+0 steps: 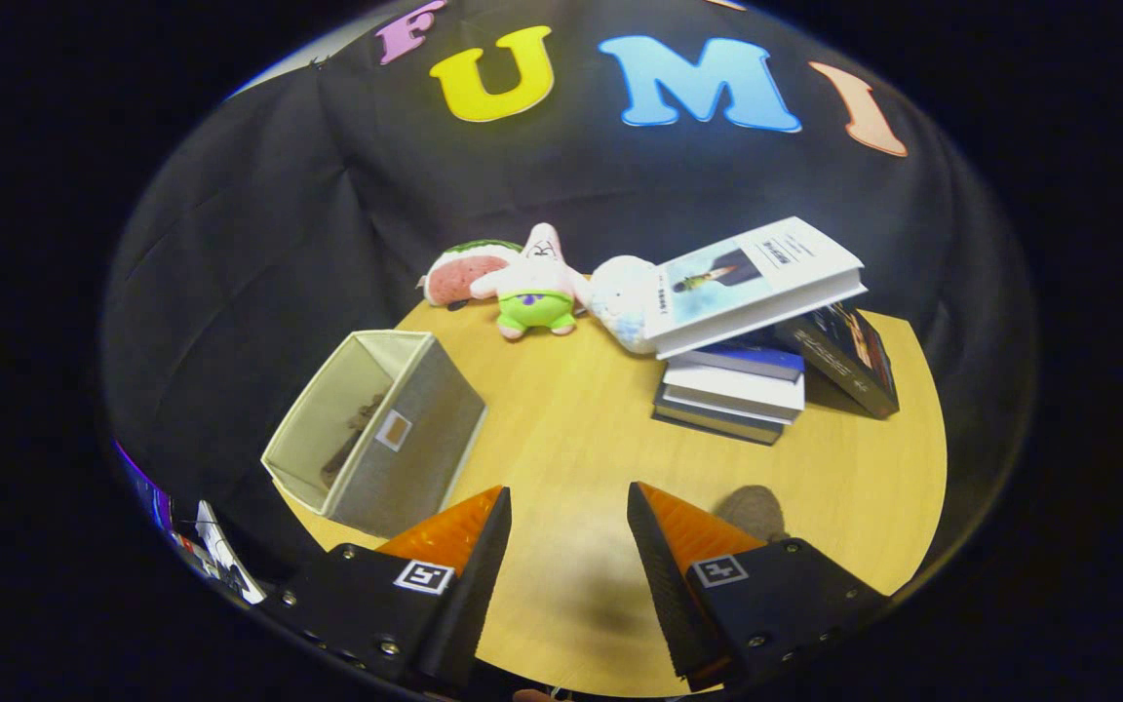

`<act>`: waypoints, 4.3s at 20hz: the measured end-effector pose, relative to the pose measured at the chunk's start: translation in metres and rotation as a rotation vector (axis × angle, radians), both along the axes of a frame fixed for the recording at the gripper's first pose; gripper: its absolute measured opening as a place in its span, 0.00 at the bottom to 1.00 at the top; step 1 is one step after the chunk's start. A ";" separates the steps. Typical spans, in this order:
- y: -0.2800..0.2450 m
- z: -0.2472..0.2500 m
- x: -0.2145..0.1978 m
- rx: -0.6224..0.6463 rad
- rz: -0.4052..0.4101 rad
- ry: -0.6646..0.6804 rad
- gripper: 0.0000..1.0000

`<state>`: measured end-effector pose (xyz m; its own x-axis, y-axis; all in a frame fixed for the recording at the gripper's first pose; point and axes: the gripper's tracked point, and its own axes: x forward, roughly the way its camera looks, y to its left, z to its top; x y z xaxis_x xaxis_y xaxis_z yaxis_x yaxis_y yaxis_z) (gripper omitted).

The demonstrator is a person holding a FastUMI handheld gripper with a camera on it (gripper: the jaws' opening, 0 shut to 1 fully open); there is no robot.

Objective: Open the storage box then place both shoes into the box .Put the left shoe in first, then the right shoe, with the right side of both shoes facing outward in a uniform manner.

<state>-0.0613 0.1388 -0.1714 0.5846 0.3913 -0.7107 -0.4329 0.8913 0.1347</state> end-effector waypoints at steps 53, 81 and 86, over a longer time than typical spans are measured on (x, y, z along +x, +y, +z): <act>0.004 0.000 0.001 0.004 -0.218 0.147 0.05; 0.293 -0.035 -0.007 -0.051 -0.062 0.322 0.05; 0.298 -0.081 0.003 -0.201 -0.174 0.315 0.05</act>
